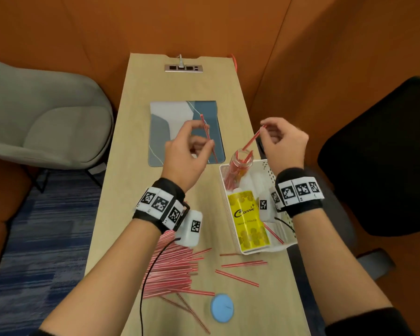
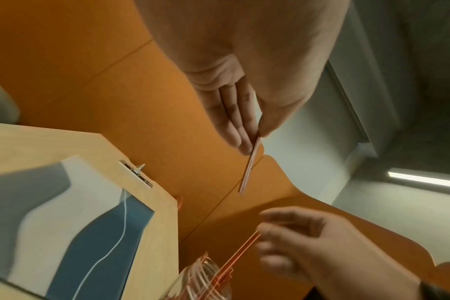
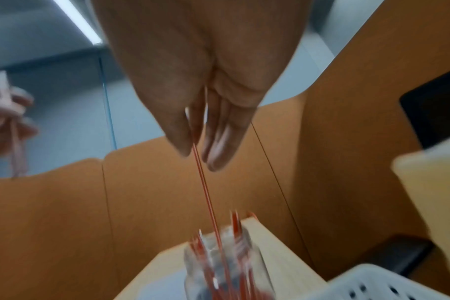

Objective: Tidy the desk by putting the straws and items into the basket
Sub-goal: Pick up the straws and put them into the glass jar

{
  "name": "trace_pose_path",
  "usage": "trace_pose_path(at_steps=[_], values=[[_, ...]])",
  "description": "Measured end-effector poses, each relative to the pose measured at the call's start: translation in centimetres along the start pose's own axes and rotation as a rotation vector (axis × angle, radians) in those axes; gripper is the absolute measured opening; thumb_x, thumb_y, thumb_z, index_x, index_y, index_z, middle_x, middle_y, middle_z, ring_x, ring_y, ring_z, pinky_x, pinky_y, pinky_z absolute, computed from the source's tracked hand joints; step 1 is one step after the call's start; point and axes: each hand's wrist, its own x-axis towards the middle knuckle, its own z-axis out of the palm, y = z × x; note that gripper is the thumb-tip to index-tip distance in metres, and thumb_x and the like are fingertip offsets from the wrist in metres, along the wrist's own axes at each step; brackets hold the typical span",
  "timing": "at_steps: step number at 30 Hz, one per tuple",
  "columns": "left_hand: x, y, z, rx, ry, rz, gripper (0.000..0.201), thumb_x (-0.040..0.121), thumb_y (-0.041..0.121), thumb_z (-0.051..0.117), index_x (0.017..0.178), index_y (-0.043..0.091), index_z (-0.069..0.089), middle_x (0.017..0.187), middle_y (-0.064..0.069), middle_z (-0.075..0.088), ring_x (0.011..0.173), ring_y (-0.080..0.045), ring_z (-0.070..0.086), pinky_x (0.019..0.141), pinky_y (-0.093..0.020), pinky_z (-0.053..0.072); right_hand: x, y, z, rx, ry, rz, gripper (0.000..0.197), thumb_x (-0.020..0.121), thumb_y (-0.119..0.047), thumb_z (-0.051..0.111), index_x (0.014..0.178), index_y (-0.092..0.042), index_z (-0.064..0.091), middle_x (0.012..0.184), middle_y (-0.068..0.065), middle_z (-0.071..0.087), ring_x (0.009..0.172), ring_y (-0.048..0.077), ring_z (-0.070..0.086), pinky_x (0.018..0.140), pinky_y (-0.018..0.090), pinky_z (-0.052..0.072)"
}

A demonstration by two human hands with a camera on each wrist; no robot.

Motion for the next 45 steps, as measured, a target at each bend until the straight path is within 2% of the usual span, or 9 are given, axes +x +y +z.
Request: trace_pose_path(at_steps=[4, 9, 16, 21, 26, 30, 33, 36, 45], values=[[2.4, 0.8, 2.2, 0.034, -0.024, 0.07, 0.024, 0.088, 0.012, 0.068, 0.107, 0.018, 0.056, 0.08, 0.001, 0.068, 0.071, -0.012, 0.068, 0.07, -0.029, 0.058, -1.3, 3.5, 1.8, -0.135, -0.229, 0.14, 0.029, 0.089, -0.017, 0.068, 0.118, -0.019, 0.066, 0.099, -0.002, 0.066, 0.086, 0.01, 0.062, 0.083, 0.034, 0.057], [4.5, 0.1, 5.3, 0.121, -0.145, 0.098, 0.021, 0.086, 0.014, 0.069, 0.104, 0.017, 0.059, 0.078, 0.004, 0.066, 0.072, -0.01, 0.065, 0.073, -0.032, 0.058, -4.8, 4.3, -0.3, -0.069, -0.171, 0.204, 0.018, 0.089, -0.014, 0.066, 0.103, -0.024, 0.07, 0.083, -0.006, 0.065, 0.075, 0.008, 0.06, 0.072, 0.024, 0.054], [4.8, -2.8, 9.4, 0.27, -0.331, 0.039, 0.022, 0.082, 0.014, 0.07, 0.096, 0.026, 0.058, 0.075, 0.01, 0.068, 0.074, -0.005, 0.066, 0.079, -0.035, 0.057, -11.9, 4.4, -1.5, -0.046, -0.574, 0.22, 0.009, 0.088, -0.019, 0.067, 0.091, -0.027, 0.072, 0.073, -0.007, 0.064, 0.06, 0.011, 0.055, 0.06, 0.012, 0.044], [3.0, -4.9, 9.2, 0.394, -0.327, 0.0, 0.033, 0.083, 0.021, 0.071, 0.113, 0.026, 0.059, 0.091, 0.007, 0.063, 0.086, -0.012, 0.059, 0.083, -0.032, 0.052, -16.2, 4.5, 0.4, -0.011, -0.814, 0.259, 0.011, 0.091, -0.017, 0.062, 0.094, -0.02, 0.072, 0.078, -0.003, 0.066, 0.053, 0.003, 0.051, 0.057, 0.005, 0.036], [0.2, -7.2, 4.5, 0.393, -0.262, -0.108, 0.031, 0.081, 0.017, 0.07, 0.11, 0.024, 0.061, 0.086, 0.005, 0.063, 0.08, -0.012, 0.06, 0.078, -0.029, 0.051, -19.6, 4.1, 4.0, -0.129, -0.984, 0.219, 0.016, 0.086, -0.014, 0.062, 0.097, -0.018, 0.074, 0.076, -0.006, 0.064, 0.068, 0.004, 0.056, 0.067, 0.012, 0.042], [-4.2, -10.7, -1.2, 0.586, -0.354, -0.307, 0.021, 0.08, 0.014, 0.069, 0.098, 0.025, 0.067, 0.081, 0.006, 0.065, 0.078, -0.013, 0.062, 0.08, -0.031, 0.053, -22.7, 4.3, 7.8, -0.285, -1.14, 0.139, 0.032, 0.087, -0.018, 0.065, 0.119, -0.019, 0.065, 0.114, 0.004, 0.059, 0.103, 0.02, 0.059, 0.091, 0.028, 0.048], [-8.2, -13.4, -4.8, 0.736, -0.458, -0.468, 0.015, 0.081, 0.017, 0.071, 0.09, 0.028, 0.071, 0.086, 0.005, 0.068, 0.082, -0.015, 0.064, 0.08, -0.031, 0.054, -24.6, 4.5, 10.0, -0.366, -1.151, 0.108, 0.041, 0.09, -0.013, 0.061, 0.129, -0.023, 0.059, 0.125, 0.004, 0.047, 0.105, 0.026, 0.059, 0.091, 0.033, 0.05], [-11.9, -15.5, -7.1, 0.822, -0.495, -0.573, 0.022, 0.081, 0.021, 0.075, 0.103, 0.022, 0.073, 0.102, -0.001, 0.069, 0.094, -0.018, 0.064, 0.085, -0.029, 0.052, -25.3, 4.7, 11.2, -0.435, -1.117, 0.076, 0.028, 0.092, -0.014, 0.061, 0.119, -0.019, 0.063, 0.123, 0.005, 0.046, 0.095, 0.027, 0.06, 0.084, 0.035, 0.053], [-15.7, -18.0, -7.7, 0.846, -0.521, -0.525, 0.019, 0.078, 0.031, 0.081, 0.095, 0.025, 0.076, 0.095, 0.003, 0.069, 0.086, -0.015, 0.063, 0.082, -0.028, 0.053, -23.5, 5.1, 10.4, -0.523, -1.091, -0.008, 0.016, 0.093, -0.03, 0.061, 0.099, -0.021, 0.073, 0.1, 0.003, 0.065, 0.1, 0.02, 0.057, 0.081, 0.032, 0.049]])
